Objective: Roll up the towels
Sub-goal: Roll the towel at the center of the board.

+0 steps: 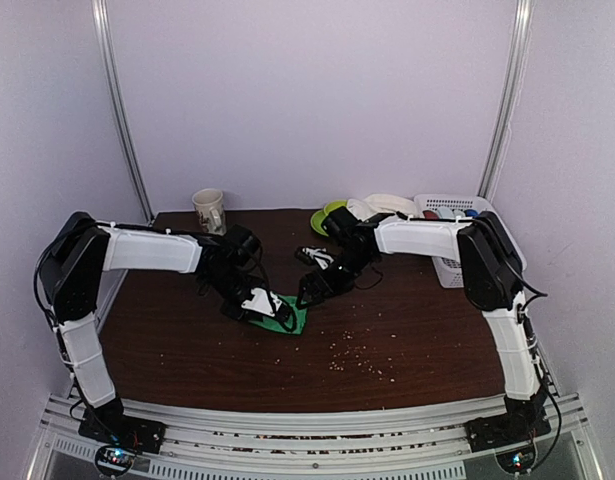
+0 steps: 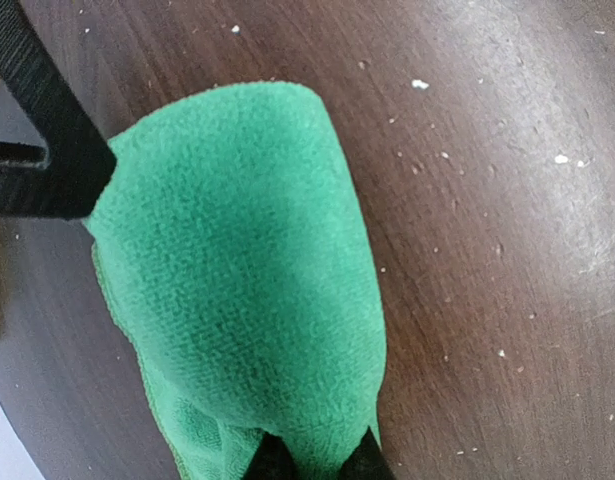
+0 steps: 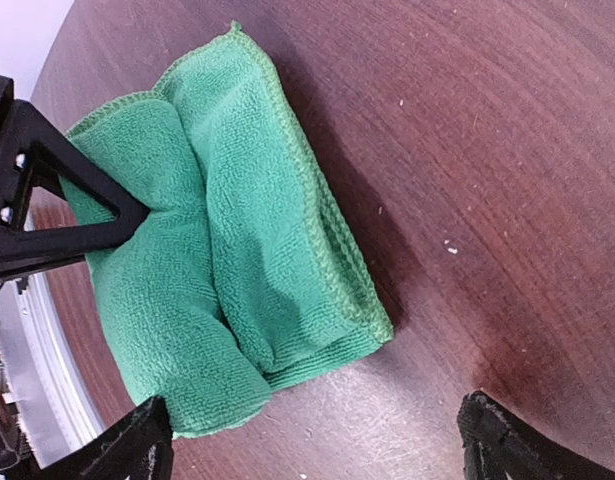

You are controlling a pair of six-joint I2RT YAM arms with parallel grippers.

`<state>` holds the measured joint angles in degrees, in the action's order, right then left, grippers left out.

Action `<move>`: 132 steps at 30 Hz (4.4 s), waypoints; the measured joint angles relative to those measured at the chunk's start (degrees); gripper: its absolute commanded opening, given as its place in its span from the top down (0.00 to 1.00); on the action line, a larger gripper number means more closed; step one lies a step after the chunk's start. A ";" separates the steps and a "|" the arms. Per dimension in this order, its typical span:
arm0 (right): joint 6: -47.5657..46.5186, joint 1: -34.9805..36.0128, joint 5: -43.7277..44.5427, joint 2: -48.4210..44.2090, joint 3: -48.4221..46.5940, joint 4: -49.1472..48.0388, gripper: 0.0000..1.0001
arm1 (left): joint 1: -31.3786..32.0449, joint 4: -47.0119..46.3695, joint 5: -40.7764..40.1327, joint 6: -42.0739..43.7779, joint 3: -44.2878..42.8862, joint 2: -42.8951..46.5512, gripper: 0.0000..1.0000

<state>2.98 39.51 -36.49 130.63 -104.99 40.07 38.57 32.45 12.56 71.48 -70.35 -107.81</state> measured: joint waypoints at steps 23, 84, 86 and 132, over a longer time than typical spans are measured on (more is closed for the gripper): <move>7.65 0.02 -10.88 8.24 -7.58 -6.99 0.00 | -0.07 12.13 0.42 5.51 -11.41 -6.75 0.97; 12.02 1.62 -22.08 8.28 -0.90 -11.21 0.89 | 2.73 -41.57 -4.76 -5.55 38.10 23.89 0.52; 12.59 1.51 -22.38 8.31 -0.74 -11.52 0.89 | 3.85 -44.76 -5.64 -5.25 39.71 23.76 0.51; 12.39 0.31 -23.61 8.76 -0.92 -12.07 0.93 | 10.03 -118.07 -25.97 8.37 51.43 -8.55 0.16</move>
<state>15.38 39.81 -60.10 139.39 -105.91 28.01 48.60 -85.62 -13.41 79.85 -18.92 -116.36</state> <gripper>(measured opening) 0.223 0.726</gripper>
